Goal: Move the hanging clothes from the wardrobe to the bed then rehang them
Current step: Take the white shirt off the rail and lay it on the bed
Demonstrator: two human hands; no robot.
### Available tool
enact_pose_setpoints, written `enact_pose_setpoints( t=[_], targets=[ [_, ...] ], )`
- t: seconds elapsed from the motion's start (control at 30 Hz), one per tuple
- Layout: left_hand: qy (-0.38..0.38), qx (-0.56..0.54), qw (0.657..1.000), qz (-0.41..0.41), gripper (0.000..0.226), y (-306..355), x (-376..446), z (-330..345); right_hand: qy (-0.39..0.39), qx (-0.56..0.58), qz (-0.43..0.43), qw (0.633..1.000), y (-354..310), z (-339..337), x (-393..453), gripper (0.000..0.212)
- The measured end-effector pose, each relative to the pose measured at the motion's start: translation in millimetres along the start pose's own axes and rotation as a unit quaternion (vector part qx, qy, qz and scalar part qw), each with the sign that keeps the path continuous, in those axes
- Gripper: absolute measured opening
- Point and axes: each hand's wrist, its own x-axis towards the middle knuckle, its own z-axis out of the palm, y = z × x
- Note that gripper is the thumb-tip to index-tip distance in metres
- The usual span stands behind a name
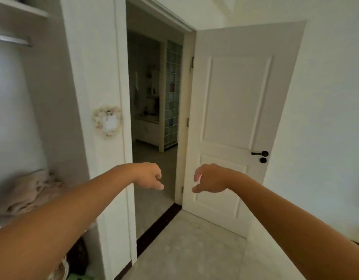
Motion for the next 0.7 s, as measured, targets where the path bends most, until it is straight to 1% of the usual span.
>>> enact_pose_setpoints(
  t=[0.1, 0.2, 0.27, 0.37, 0.47, 0.57, 0.63, 0.7],
  targets=[
    [0.011, -0.012, 0.999, -0.048, 0.036, -58.6, -14.2, -5.3, -0.009, -0.010, -0.056, 0.998, -43.0, -3.7, 45.4, 0.047],
    [0.019, -0.023, 0.994, -0.105, 0.055, -106.5, -27.1, -7.6, -0.016, -0.013, -0.106, 0.994, -81.6, -6.5, 88.2, 0.043],
    [0.025, -0.035, 0.989, -0.143, 0.057, -138.6, -32.3, -6.6, -0.019, -0.017, -0.140, 0.990, -105.6, -8.5, 117.4, 0.042],
    [0.041, -0.043, 0.981, -0.185, 0.044, -175.4, -45.0, -11.9, -0.014, -0.010, -0.197, 0.980, -139.7, -13.3, 158.6, 0.048],
    [0.071, -0.041, 0.969, -0.234, 0.031, -209.9, -59.9, -20.4, -0.026, -0.016, -0.247, 0.969, -175.8, -21.6, 188.7, 0.052],
    [0.108, -0.068, 0.953, -0.274, 0.037, -243.8, -77.8, -25.0, -0.034, -0.023, -0.293, 0.955, -211.9, -30.6, 213.4, 0.052],
    [0.112, -0.092, 0.945, -0.293, 0.033, -259.6, -93.1, -28.7, -0.034, -0.034, -0.321, 0.946, -239.2, -34.7, 225.2, 0.054],
    [0.108, -0.091, 0.937, -0.319, 0.029, -276.5, -106.9, -33.9, -0.034, -0.039, -0.345, 0.937, -266.1, -37.6, 234.8, 0.059]
  ],
)
